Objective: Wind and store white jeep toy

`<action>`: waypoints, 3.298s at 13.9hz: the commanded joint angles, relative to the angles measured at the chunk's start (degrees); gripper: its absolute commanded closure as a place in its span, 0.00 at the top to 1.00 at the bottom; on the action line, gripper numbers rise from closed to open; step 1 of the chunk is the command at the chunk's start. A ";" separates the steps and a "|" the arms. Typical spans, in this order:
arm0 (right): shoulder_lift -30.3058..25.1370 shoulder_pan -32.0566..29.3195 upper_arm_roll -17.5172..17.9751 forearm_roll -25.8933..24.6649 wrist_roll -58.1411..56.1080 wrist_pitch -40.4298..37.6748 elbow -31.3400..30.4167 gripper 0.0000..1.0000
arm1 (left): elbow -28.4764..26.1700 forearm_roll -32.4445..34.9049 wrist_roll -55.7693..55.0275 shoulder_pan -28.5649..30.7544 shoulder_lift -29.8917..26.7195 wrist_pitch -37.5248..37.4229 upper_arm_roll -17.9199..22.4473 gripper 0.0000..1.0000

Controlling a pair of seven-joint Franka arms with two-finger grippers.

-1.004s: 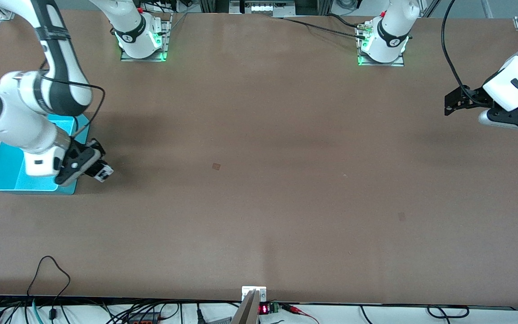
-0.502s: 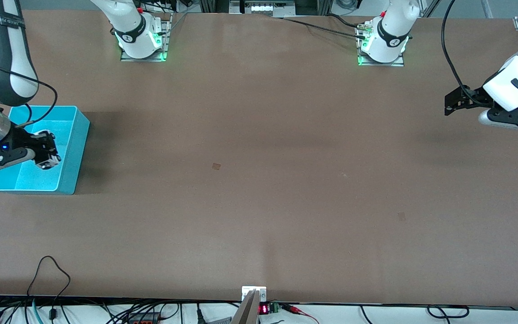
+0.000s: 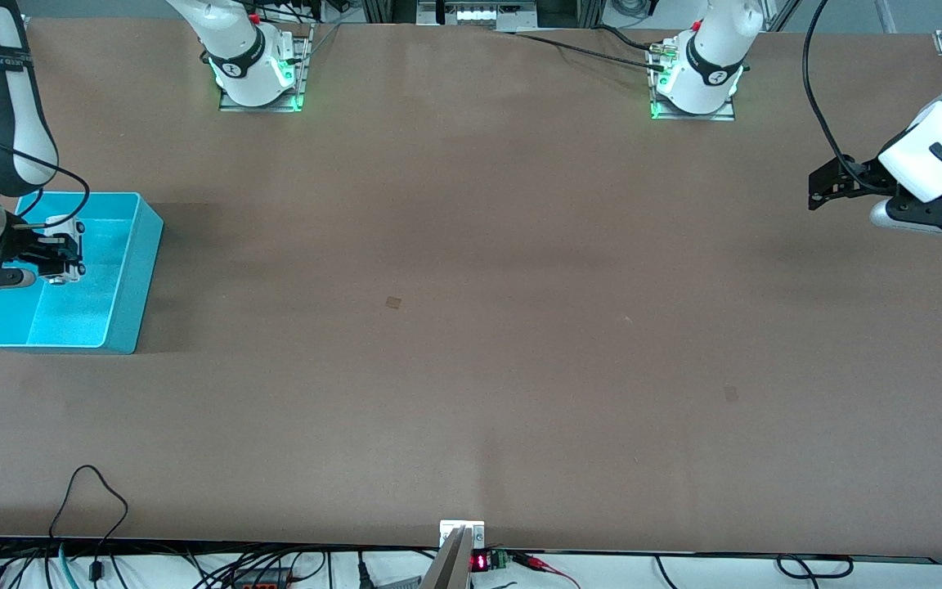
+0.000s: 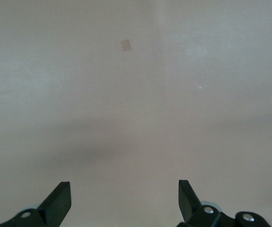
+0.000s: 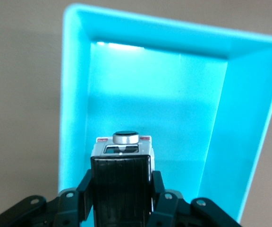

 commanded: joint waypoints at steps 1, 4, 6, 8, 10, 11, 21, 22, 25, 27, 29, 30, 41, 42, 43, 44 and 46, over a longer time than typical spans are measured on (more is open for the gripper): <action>0.64 -3.02 0.93 -1.31 1.29 7.96 -5.30 0.00 | 0.97 0.99 -0.54 -0.19 -0.06 -1.27 -0.12 1.00; 3.98 -4.78 0.93 -1.31 0.76 14.39 -7.42 0.00 | 0.97 0.99 -0.54 -0.10 -0.06 -1.27 -0.12 1.00; 7.14 -5.92 1.02 -1.31 0.67 18.09 -7.51 0.00 | 0.97 0.99 -0.54 -0.10 -0.06 -1.27 -0.12 1.00; 9.26 -6.72 1.11 -1.31 0.32 18.89 -7.51 0.00 | 0.97 0.99 -0.54 -0.10 -0.06 -1.27 -0.12 1.00; 9.27 -6.63 1.11 -1.31 0.41 18.54 -7.51 0.12 | 0.97 0.99 -0.45 -0.10 -0.06 -1.27 -0.12 1.00; 9.18 -6.46 1.11 -1.31 0.32 18.45 -7.51 0.25 | 0.97 0.99 -0.45 -0.10 -0.06 -1.27 -0.12 1.00; -1.18 -2.42 1.72 -1.22 -2.05 9.32 -6.54 1.00 | 0.97 0.99 -0.28 -0.01 0.03 -1.27 -0.12 1.00; -2.76 -1.46 1.72 -1.14 -2.32 7.75 -5.76 1.00 | 0.97 0.99 -0.28 -0.10 0.03 -1.27 -0.12 1.00; -5.23 1.88 2.16 -0.09 -2.85 -0.67 -0.59 1.00 | 0.97 1.08 -0.28 -0.10 0.03 -1.27 -0.12 1.00; -5.76 4.69 2.16 3.24 -2.85 -8.49 4.95 1.00 | 0.97 1.08 -0.19 -0.10 0.03 -1.27 -0.12 1.00; -5.85 7.07 2.16 4.05 -2.32 -13.43 8.83 1.00 | 0.97 1.08 -0.28 -0.10 0.03 -1.27 -0.12 1.00; -6.29 7.95 2.16 4.31 -2.14 -14.41 10.23 1.00 | 0.97 1.08 -0.28 -0.10 0.03 -1.27 -0.12 1.00; -14.64 13.93 5.42 12.49 14.90 -28.64 16.05 1.00 | 0.97 1.08 -0.19 -0.10 0.03 -1.27 -0.12 1.00; -14.64 14.02 5.59 12.75 15.69 -29.18 16.83 1.00 | 0.97 1.08 -0.19 -0.10 -0.06 -1.27 -0.12 1.00; -14.64 13.85 5.76 12.49 16.74 -29.71 18.32 1.00 | 0.97 1.08 -0.19 -0.10 -0.06 -1.27 -0.12 1.00; -14.64 12.80 7.16 12.23 16.84 -30.93 19.46 1.00 | 0.97 1.08 -0.19 -0.10 -0.06 -1.27 -0.12 1.00; -14.47 11.04 10.41 11.35 17.10 -34.62 22.54 1.00 | 0.97 1.08 -0.19 -0.10 -0.06 -1.18 -0.12 1.00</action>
